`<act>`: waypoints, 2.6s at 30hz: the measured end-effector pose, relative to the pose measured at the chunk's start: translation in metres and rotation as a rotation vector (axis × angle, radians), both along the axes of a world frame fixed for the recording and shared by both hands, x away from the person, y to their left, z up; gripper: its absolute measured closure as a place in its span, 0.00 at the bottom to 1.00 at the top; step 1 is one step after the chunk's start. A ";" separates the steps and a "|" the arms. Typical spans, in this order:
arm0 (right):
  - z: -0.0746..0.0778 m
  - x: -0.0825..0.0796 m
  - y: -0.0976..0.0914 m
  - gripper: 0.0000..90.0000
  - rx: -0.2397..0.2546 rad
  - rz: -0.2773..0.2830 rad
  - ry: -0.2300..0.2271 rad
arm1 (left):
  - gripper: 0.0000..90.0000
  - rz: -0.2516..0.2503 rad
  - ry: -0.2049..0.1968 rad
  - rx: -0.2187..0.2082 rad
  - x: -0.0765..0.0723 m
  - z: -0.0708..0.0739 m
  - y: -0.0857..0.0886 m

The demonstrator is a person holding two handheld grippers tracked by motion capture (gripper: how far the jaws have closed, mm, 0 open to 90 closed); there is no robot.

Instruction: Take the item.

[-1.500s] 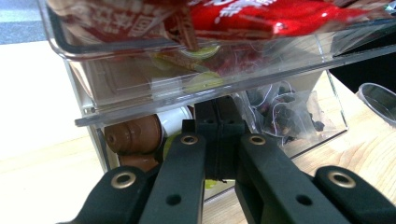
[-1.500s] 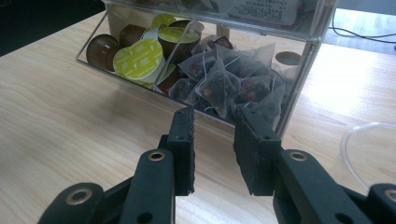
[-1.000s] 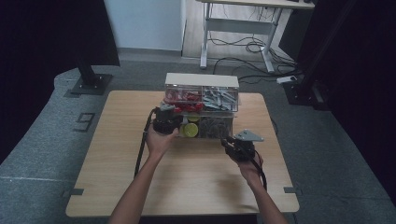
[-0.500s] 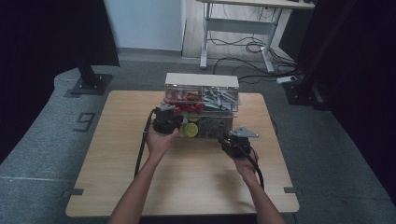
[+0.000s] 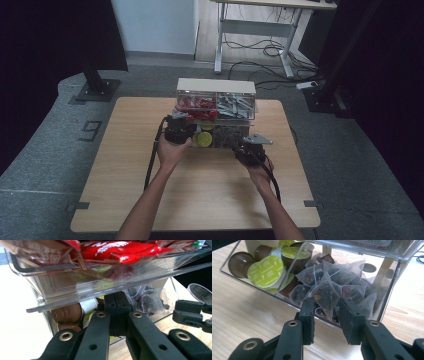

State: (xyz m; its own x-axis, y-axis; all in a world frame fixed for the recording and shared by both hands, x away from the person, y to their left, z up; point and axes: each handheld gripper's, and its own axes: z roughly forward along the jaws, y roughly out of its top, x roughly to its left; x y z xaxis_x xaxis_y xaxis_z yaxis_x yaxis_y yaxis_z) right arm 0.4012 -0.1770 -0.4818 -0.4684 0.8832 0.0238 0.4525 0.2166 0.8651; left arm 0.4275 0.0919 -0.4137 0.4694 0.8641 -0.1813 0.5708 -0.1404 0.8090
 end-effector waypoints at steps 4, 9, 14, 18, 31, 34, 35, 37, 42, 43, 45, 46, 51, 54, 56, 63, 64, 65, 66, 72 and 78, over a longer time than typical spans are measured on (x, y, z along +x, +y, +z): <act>-0.003 0.006 0.001 0.71 -0.003 -0.013 0.007 | 1.00 -0.001 0.001 -0.001 0.000 0.000 0.000; -0.006 0.011 0.004 0.71 -0.003 -0.021 0.011 | 1.00 -0.002 0.002 0.004 0.000 0.000 0.000; -0.009 0.015 0.006 0.71 -0.004 -0.031 0.019 | 1.00 -0.002 0.000 0.002 0.000 0.000 -0.001; -0.011 0.017 0.006 0.72 -0.003 -0.034 0.023 | 1.00 0.000 -0.001 0.001 0.000 0.000 -0.001; -0.013 0.021 0.003 0.95 0.021 -0.008 0.051 | 1.00 -0.005 0.000 0.002 0.000 -0.001 -0.001; -0.013 0.022 0.002 0.99 0.028 0.003 0.060 | 1.00 -0.004 0.003 0.002 0.000 -0.001 -0.001; -0.013 0.022 0.001 0.99 0.032 0.004 0.061 | 1.00 -0.004 0.003 0.003 0.000 -0.001 -0.001; -0.012 0.022 0.001 0.99 0.036 0.008 0.058 | 1.00 -0.004 0.003 0.002 0.000 -0.001 -0.001; -0.009 0.019 0.000 1.00 0.041 0.010 0.040 | 1.00 -0.005 0.005 0.001 0.001 -0.002 0.000; -0.007 0.019 -0.002 1.00 0.044 0.011 0.030 | 1.00 -0.002 0.004 -0.001 0.001 -0.002 -0.001; -0.005 0.018 -0.002 1.00 0.048 0.012 0.026 | 1.00 -0.001 0.004 -0.001 0.001 -0.002 -0.001; -0.004 0.017 -0.003 1.00 0.051 0.012 0.020 | 1.00 -0.002 0.004 0.001 0.001 -0.002 0.000; 0.001 0.014 -0.005 1.00 0.060 0.014 -0.004 | 1.00 -0.003 0.004 0.003 0.001 -0.002 -0.001; 0.004 0.012 -0.007 1.00 0.064 0.012 -0.015 | 1.00 -0.001 0.003 -0.001 0.001 -0.002 -0.002; 0.007 0.011 -0.009 1.00 0.066 0.009 -0.022 | 1.00 -0.002 0.003 0.000 0.001 -0.002 -0.002; 0.020 0.008 -0.013 1.00 0.075 0.008 -0.050 | 1.00 -0.005 0.003 -0.001 0.001 -0.002 -0.002; 0.022 0.007 -0.013 1.00 0.077 0.009 -0.053 | 1.00 -0.004 0.003 -0.001 0.001 -0.002 -0.002; 0.026 0.006 -0.013 1.00 0.080 0.011 -0.060 | 1.00 -0.004 0.004 -0.002 0.001 -0.002 -0.002; 0.026 0.006 -0.013 1.00 0.080 0.011 -0.060 | 1.00 -0.004 0.004 -0.002 0.000 -0.002 -0.002; 0.034 0.003 -0.014 1.00 0.087 0.017 -0.074 | 1.00 -0.006 0.005 -0.002 0.000 -0.001 -0.002; 0.038 0.000 -0.014 1.00 0.088 0.024 -0.083 | 1.00 -0.006 0.006 -0.002 0.000 -0.001 -0.002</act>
State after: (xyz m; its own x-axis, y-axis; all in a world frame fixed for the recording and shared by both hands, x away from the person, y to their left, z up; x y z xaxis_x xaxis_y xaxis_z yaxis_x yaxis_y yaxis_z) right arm 0.4011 -0.1912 -0.4437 -0.4931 0.8678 0.0610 0.3737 0.1480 0.9157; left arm 0.4278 0.0902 -0.4144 0.4731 0.8612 -0.1857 0.5747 -0.1420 0.8059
